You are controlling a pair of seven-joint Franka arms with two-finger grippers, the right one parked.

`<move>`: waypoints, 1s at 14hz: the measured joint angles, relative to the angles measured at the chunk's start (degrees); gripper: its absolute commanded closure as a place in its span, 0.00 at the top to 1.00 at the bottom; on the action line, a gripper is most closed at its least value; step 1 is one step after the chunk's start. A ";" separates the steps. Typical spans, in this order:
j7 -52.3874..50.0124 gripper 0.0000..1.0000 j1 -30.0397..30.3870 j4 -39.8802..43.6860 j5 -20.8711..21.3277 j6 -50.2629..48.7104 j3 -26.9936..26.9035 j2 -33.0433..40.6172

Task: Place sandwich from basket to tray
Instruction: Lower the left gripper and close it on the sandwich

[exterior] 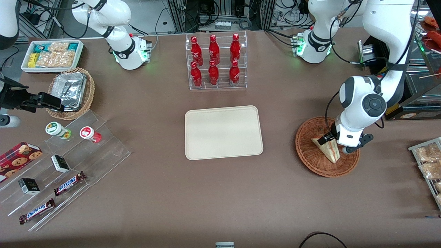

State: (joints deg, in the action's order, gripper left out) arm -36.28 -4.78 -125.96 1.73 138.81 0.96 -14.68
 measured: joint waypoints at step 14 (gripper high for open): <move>-0.09 0.00 -2.59 10.10 0.03 -13.16 0.10 2.28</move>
State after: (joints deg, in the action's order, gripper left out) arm -36.37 -7.37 -115.86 1.76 125.65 1.06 -12.40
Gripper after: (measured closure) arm 0.855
